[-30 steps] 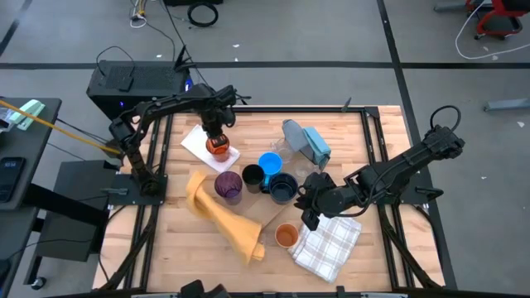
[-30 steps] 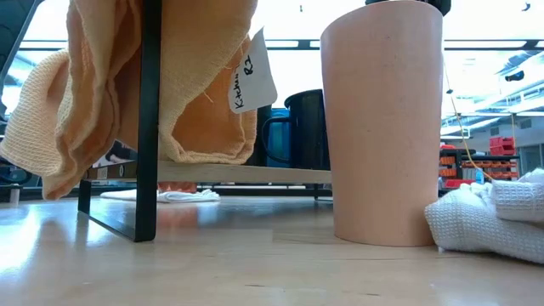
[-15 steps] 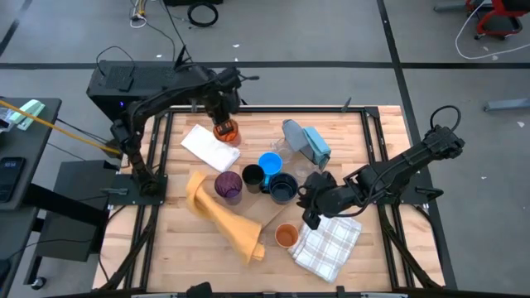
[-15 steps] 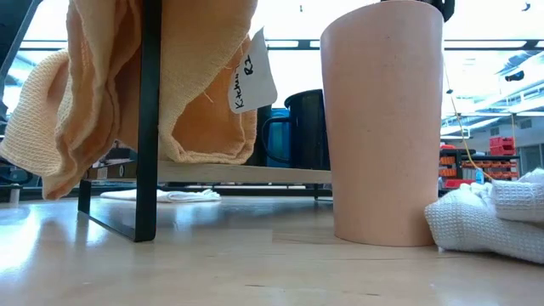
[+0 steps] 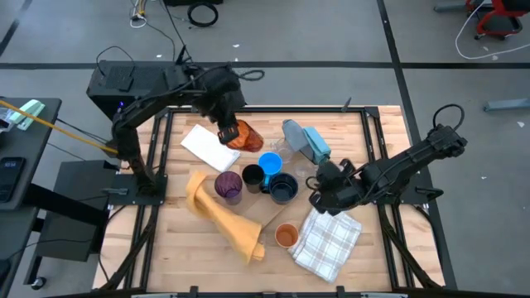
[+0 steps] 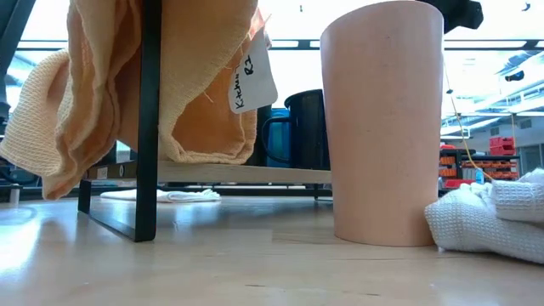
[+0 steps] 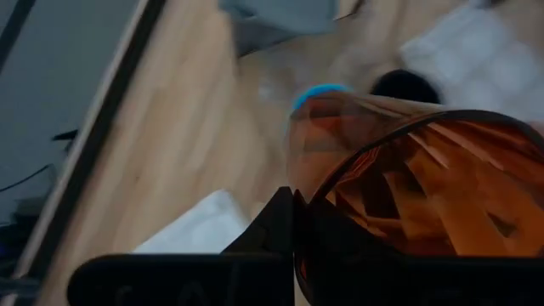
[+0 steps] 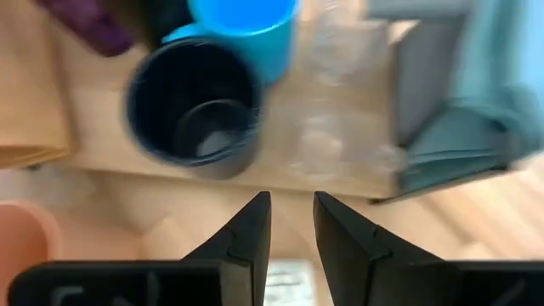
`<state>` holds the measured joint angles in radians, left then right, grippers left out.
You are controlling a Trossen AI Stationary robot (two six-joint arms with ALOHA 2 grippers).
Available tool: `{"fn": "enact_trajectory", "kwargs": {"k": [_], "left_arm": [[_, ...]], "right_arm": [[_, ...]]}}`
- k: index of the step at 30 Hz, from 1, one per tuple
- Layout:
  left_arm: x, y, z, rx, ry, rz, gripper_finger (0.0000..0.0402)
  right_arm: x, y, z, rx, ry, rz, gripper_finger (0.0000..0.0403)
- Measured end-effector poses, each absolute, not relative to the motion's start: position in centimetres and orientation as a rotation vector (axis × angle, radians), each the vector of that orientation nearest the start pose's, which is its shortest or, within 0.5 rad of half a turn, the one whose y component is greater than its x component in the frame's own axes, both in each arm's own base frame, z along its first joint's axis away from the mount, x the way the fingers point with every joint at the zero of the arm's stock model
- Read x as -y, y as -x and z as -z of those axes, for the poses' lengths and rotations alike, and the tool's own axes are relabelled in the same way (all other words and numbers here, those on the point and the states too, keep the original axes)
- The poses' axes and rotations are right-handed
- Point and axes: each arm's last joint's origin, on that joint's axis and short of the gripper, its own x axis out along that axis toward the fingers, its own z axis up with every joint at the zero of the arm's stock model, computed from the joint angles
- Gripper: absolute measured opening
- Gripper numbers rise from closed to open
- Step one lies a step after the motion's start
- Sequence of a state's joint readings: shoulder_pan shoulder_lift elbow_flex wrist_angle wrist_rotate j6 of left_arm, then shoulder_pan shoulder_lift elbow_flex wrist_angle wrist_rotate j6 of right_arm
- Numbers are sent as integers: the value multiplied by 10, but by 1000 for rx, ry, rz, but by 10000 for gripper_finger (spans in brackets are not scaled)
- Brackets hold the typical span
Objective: Stack small to large cups/mugs on shelf
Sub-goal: Put the dark orange cup on the shelf
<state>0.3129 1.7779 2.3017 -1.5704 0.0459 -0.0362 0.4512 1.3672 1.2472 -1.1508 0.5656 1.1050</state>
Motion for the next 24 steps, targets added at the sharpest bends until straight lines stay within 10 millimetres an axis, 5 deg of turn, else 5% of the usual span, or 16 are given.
{"fn": "enact_trajectory", "kwargs": {"k": [13, 24], "left_arm": [[7, -323, -443, -1033, 271, -185, 12], [53, -364, -399, -1166, 268, -132, 12]], "right_arm": [[-50, -182, -349, -716, -348, 671, 98], [-34, -161, -363, -676, -330, 657, 98]]}}
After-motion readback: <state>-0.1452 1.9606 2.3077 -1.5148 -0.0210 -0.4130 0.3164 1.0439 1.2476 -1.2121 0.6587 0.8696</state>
